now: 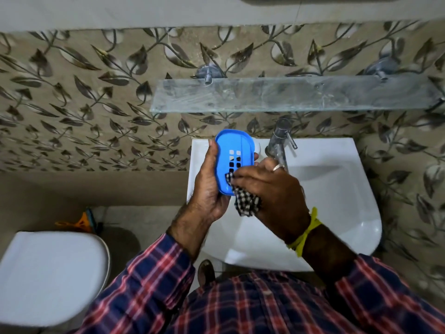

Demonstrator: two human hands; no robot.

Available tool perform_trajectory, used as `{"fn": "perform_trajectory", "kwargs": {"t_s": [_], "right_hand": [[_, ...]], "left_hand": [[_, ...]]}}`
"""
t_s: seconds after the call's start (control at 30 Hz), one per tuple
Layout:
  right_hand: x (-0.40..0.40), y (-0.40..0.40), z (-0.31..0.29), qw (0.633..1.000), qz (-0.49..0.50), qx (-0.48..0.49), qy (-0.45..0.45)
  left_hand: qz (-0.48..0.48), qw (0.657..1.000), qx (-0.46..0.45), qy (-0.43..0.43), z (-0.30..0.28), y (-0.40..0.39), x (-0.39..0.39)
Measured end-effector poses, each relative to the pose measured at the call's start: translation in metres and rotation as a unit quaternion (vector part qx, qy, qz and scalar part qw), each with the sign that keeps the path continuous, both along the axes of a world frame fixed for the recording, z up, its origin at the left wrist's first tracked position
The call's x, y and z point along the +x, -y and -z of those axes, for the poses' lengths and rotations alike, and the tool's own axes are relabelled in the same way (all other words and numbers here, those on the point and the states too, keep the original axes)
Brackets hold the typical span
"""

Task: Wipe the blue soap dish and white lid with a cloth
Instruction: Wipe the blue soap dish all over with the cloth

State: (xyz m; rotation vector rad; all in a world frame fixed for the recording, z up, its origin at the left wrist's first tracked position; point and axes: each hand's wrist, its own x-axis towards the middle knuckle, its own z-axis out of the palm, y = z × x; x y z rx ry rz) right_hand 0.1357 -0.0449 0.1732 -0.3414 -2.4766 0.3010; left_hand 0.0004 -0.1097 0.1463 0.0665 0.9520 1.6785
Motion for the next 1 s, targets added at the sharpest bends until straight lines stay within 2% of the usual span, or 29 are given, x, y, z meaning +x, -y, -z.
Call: {"fn": "perform_trajectory", "kwargs": {"t_s": [0.07, 0.2, 0.33, 0.47, 0.53, 0.63, 0.8, 0.9, 1.0], "right_hand": [[0.006, 0.001, 0.002, 1.000, -0.007, 0.009, 0.000], [-0.008, -0.006, -0.008, 0.996, 0.072, -0.044, -0.021], [-0.008, 0.000, -0.008, 0.999, 0.049, 0.000, -0.007], [-0.011, -0.008, -0.011, 0.994, 0.089, -0.057, -0.039], [-0.014, -0.004, -0.011, 0.996, 0.069, -0.042, -0.032], [-0.006, 0.001, -0.006, 0.998, 0.059, -0.018, 0.003], [-0.022, -0.009, -0.013, 0.990, 0.112, -0.072, -0.046], [-0.018, -0.002, -0.011, 0.994, 0.081, -0.066, -0.012], [-0.012, -0.009, -0.008, 0.988, 0.129, -0.080, -0.003]], "left_hand": [[-0.005, 1.000, -0.008, -0.022, 0.001, 0.002, -0.003], [0.001, 0.998, -0.014, -0.059, -0.003, 0.002, 0.009], [-0.001, 0.997, 0.004, -0.076, -0.001, 0.005, 0.008], [-0.011, 0.997, 0.000, -0.074, -0.001, 0.007, 0.015], [-0.019, 0.997, 0.004, -0.075, 0.000, 0.008, 0.016], [-0.036, 0.989, 0.008, -0.141, 0.000, 0.010, 0.017], [-0.075, 0.972, 0.008, -0.221, 0.003, 0.007, 0.029], [-0.091, 0.965, 0.012, -0.244, 0.004, 0.009, 0.026], [-0.087, 0.960, 0.008, -0.265, 0.005, 0.010, 0.027]]}}
